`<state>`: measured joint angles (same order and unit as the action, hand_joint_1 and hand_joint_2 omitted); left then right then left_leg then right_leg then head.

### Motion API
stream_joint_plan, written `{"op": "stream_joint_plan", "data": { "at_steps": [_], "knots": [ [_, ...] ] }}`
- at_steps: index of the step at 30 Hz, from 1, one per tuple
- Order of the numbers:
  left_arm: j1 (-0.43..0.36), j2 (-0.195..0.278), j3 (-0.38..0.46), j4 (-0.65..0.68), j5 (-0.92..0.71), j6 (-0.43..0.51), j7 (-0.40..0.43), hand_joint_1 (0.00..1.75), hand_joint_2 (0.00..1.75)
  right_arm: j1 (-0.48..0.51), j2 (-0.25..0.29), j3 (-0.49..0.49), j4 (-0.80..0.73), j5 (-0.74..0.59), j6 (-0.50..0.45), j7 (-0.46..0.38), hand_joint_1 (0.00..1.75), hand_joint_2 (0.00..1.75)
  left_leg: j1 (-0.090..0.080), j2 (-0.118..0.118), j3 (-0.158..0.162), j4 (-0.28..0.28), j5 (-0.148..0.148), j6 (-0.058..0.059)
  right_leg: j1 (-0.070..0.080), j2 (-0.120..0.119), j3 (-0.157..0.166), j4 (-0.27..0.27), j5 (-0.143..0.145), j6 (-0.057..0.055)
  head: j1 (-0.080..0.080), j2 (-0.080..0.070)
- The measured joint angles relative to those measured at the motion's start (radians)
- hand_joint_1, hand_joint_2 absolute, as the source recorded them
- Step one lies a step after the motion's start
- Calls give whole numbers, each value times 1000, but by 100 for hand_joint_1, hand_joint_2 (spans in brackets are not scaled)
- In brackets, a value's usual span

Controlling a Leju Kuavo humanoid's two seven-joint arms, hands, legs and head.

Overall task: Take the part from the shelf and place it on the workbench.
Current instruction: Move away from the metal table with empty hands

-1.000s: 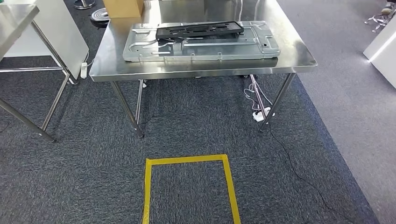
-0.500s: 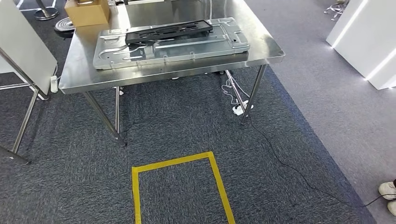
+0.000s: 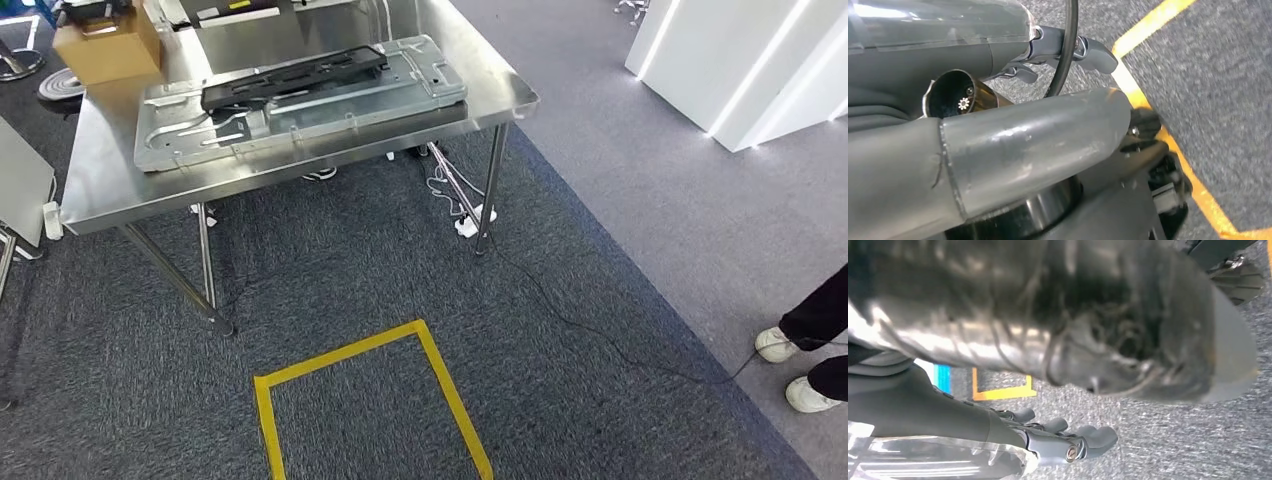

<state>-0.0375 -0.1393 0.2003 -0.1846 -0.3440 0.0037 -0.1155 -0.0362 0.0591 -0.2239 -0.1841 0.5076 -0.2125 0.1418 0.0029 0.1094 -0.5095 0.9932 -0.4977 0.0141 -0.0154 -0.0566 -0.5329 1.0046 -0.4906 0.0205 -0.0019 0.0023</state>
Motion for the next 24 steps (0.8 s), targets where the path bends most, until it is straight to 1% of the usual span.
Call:
{"op": "stream_joint_plan", "data": {
  "at_steps": [1, 2, 3, 4, 5, 6, 7, 8, 9, 10, 11, 12, 13, 14, 15, 16, 17, 18, 19, 20, 21, 22, 23, 24],
  "knots": [
    [-2, 0, 0, 0, -1, 1, -3, 0, 0, 0, 1, 0, 0, 3, 6, 2, 0, 0, 2, 1, 3, 1, -1, -8, 0, 11, -2, 0, 3, -8, 0, 0],
    [-3, 1, 1, 0, -3, 1, -7, 0, 0, 1, 4, 0, 1, 7, 11, 6, 0, 0, 5, -10, 3, 8, -9, -15, -1, 19, -4, -1, 6, -15, 0, 0],
    [-4, 2, 1, 0, -5, 2, -11, 0, 0, 0, 6, 0, 1, 10, 15, 10, 0, 0, 7, -32, -5, 31, -29, -22, -2, 29, -6, -2, 11, -23, 0, 0],
    [-3, 4, 1, 0, -8, 4, -15, 0, 0, -1, 8, 0, 1, 12, 17, 13, 0, 0, 8, -58, -20, 70, -60, -27, -4, 37, -10, -3, 15, -29, 0, 0],
    [-2, 6, 1, 0, -10, 6, -17, 0, 0, -2, 11, 0, 1, 13, 18, 14, 0, 0, 8, -81, -47, 133, -101, -29, -2, 47, -15, -3, 18, -34, -1, 0],
    [0, 8, 1, 0, -11, 9, -19, 0, 0, -3, 12, 0, 1, 13, 18, 14, 0, 0, 8, -93, -78, 205, -140, -29, 1, 59, -20, -3, 22, -38, -1, 0],
    [2, 11, 2, 0, -11, 12, -20, 0, 0, -4, 14, 0, 1, 12, 18, 14, 0, 0, 7, -97, -105, 265, -164, -27, 4, 72, -25, -3, 25, -40, -1, 0],
    [4, 13, 3, 0, -10, 15, -22, 0, 0, -4, 16, 0, 2, 11, 18, 14, 0, 0, 5, -100, -121, 299, -170, -22, 8, 86, -28, -2, 28, -42, -1, 0],
    [6, 15, 4, 0, -8, 18, -25, 0, 0, -3, 18, 0, 2, 10, 18, 15, 0, 0, 2, -102, -117, 290, -153, -14, 13, 100, -30, -2, 30, -43, -1, 0],
    [6, 17, 5, 0, -5, 21, -28, 0, 0, -2, 20, 0, 2, 9, 19, 16, 0, 0, -2, -107, -92, 239, -118, -2, 17, 113, -29, -2, 32, -44, -1, 0],
    [6, 20, 7, 0, -3, 24, -31, 0, 0, -1, 22, -1, 2, 10, 21, 20, 0, 0, -10, -124, -55, 164, -75, 14, 21, 125, -28, -2, 33, -45, 0, 0],
    [6, 26, 10, 0, 0, 27, -33, 0, 0, -2, 27, -1, 2, 12, 22, 26, 0, 0, -18, -148, -20, 90, -42, 33, 24, 135, -27, -1, 35, -45, 0, 0],
    [6, 30, 13, 0, 3, 30, -35, 0, 0, -4, 32, -1, 2, 12, 23, 32, 0, 0, -26, -167, 4, 33, -17, 49, 25, 146, -29, -1, 37, -44, 0, 0],
    [6, 33, 16, 0, 6, 32, -32, 0, 0, -5, 37, -2, 2, 11, 23, 37, 0, 0, -33, -179, 15, 2, -5, 60, 23, 155, -32, 0, 40, -41, 0, 0],
    [5, 35, 19, 0, 8, 34, -24, 0, 0, -6, 41, -3, 3, 8, 23, 38, 0, 0, -36, -177, 17, -8, -3, 66, 22, 166, -36, -1, 43, -36, -1, 0],
    [5, 33, 21, 0, 9, 36, -9, 0, 0, -6, 42, -7, 3, 4, 22, 37, 0, 0, -34, -165, 19, -16, 2, 67, 22, 177, -39, -4, 47, -30, -1, 0],
    [5, 33, 23, 0, 9, 39, 14, 0, 0, -4, 42, -11, 3, 1, 21, 34, 0, 0, -31, -152, 24, -27, 9, 67, 23, 174, -40, -2, 46, -27, -1, 0],
    [6, 32, 26, 0, 9, 43, 35, 0, 0, -2, 42, -16, 3, -1, 20, 30, 0, 0, -26, -140, 29, -40, 16, 68, 25, 158, -47, 11, 36, -23, -1, 0],
    [10, 31, 28, 0, 9, 46, 49, 0, 0, -2, 43, -18, 3, 0, 20, 28, 0, 0, -22, -127, 34, -51, 23, 68, 26, 133, -62, 43, 13, -18, 0, 0],
    [14, 31, 31, 0, 11, 47, 54, 0, 0, -2, 43, -20, 3, 2, 20, 26, 0, 0, -20, -113, 36, -57, 27, 67, 23, 104, -86, 95, -19, -13, 0, 0],
    [18, 31, 35, 0, 13, 48, 49, 0, 0, -2, 43, -21, 3, 4, 19, 25, 0, 0, -20, -99, 34, -58, 27, 67, 19, 83, -118, 160, -55, -5, 1, 0],
    [22, 31, 40, 0, 16, 48, 38, 0, 0, -2, 43, -23, 3, 5, 19, 23, 0, 0, -19, -84, 32, -56, 25, 65, 12, 73, -148, 220, -80, 3, 1, 0],
    [24, 30, 44, 0, 17, 47, 25, 0, 0, -1, 43, -25, 3, 8, 19, 23, 0, 0, -17, -69, 30, -54, 23, 62, 4, 66, -165, 257, -89, 12, 1, 0],
    [24, 30, 47, 0, 17, 47, 9, 0, 0, 0, 43, -27, 3, 12, 19, 24, 0, 0, -14, -55, 28, -50, 19, 57, -4, 61, -165, 259, -80, 20, 1, 0]
  ]
}}
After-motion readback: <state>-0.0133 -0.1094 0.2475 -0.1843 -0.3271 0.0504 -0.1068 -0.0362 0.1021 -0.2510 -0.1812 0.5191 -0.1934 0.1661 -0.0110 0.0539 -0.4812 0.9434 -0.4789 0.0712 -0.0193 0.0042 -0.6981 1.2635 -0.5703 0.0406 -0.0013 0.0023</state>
